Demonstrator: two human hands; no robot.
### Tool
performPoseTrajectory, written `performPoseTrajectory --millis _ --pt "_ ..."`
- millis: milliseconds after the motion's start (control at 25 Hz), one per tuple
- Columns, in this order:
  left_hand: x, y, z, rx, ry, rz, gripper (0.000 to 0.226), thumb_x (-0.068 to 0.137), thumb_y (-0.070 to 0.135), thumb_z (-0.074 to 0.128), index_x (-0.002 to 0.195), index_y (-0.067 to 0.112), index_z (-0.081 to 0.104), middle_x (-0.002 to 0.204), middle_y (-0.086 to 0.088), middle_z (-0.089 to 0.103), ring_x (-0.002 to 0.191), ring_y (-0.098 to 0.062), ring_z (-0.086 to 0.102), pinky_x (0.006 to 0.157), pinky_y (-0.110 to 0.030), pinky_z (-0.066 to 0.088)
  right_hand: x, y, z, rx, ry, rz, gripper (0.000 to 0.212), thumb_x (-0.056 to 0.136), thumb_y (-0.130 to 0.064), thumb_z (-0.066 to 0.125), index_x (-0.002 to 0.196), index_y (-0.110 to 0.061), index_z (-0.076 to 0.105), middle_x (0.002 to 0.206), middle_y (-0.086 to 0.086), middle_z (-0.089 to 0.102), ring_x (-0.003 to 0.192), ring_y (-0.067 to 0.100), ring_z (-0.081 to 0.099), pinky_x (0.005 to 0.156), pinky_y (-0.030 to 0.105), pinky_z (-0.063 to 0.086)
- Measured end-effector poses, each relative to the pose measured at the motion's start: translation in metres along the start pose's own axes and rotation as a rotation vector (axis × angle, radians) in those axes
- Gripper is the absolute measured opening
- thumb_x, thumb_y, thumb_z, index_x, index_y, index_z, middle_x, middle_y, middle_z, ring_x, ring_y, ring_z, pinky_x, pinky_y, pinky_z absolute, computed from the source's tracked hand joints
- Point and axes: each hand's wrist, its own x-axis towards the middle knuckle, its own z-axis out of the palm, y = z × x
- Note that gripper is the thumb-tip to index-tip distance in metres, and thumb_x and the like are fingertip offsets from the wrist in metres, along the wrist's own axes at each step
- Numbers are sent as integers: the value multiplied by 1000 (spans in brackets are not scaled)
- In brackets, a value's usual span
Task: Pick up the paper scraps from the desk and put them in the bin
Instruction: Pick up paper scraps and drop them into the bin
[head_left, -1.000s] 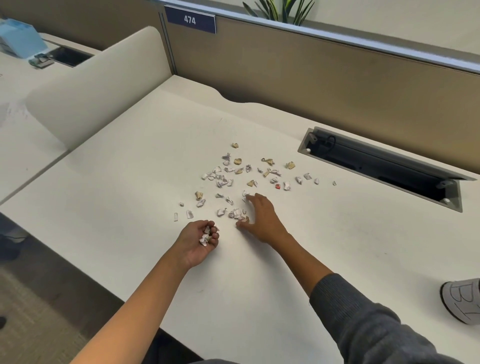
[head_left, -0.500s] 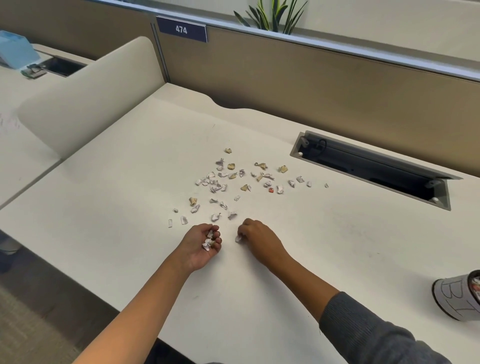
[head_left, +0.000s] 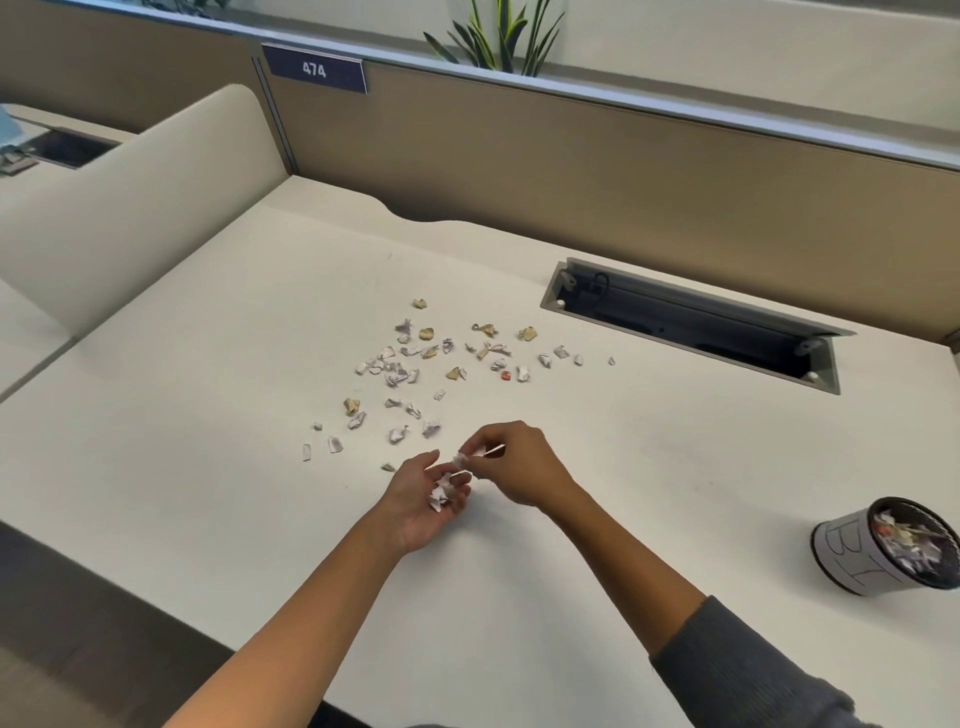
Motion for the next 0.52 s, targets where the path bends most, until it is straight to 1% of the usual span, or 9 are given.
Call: performPoseTrajectory --millis 80,160,200,240,320,360,400,440,520 --pt "-1 -5 5 7 -45 23 28 97 20 41 95 9 67 73 -8 67 59 -17 58 68 -27 44 -5 -13 8 -12 -58 19 9 84 -22 73 93 -21 76 96 -6 74 81 16 74 54 19 51" --pt "-4 -7 6 -30 -79 33 26 94 12 41 95 9 67 74 -7 70 62 -15 59 70 -27 45 -6 -20 12 -33 -99 30 17 84 -21 69 99 -28 74 106 -9 73 86 17 74 64 27 57" --pt "-5 -7 5 -54 -79 31 24 93 9 41 93 8 65 72 -7 69 60 -15 60 68 -27 46 -5 -22 11 -40 -104 27 20 85 -19 68 100 -30 74 108 -9 72 87 16 74 67 28 58" --pt "-6 -5 3 -73 -70 30 21 92 7 42 92 6 62 70 -8 67 59 -16 60 66 -27 47 -4 -22 10 -32 -95 24 20 85 -17 67 100 -28 74 108 -7 72 88 15 74 69 29 59" --pt "-7 0 -3 -98 -57 23 17 94 10 44 91 3 59 75 -11 63 64 -20 59 61 -27 48 2 -19 4 15 -43 26 20 88 -11 65 102 -21 75 106 -3 73 89 17 74 75 30 61" --pt "-7 2 -7 -106 -48 18 18 95 12 44 89 3 59 75 -12 61 65 -21 57 58 -26 49 5 -14 1 6 -4 28 21 89 -9 64 104 -18 75 106 -1 74 90 18 74 74 27 59" --pt "-8 5 -11 -113 -31 22 20 95 13 45 85 3 59 73 -11 60 64 -21 55 54 -25 49 9 -8 -3 -36 37 35 22 90 -9 63 107 -16 74 108 -1 73 93 18 72 73 22 55" --pt "-8 7 -17 -121 -7 36 21 95 13 45 82 3 58 70 -11 59 63 -20 54 51 -24 48 12 -1 -6 -103 72 54 23 90 -9 63 111 -15 72 111 0 72 96 17 70 74 20 51" --pt "-11 14 -27 -135 30 69 22 95 14 46 78 4 56 68 -9 57 62 -19 52 49 -22 47 18 17 -10 -273 94 142 32 88 -15 68 120 -15 63 119 2 66 104 19 64 80 23 46"
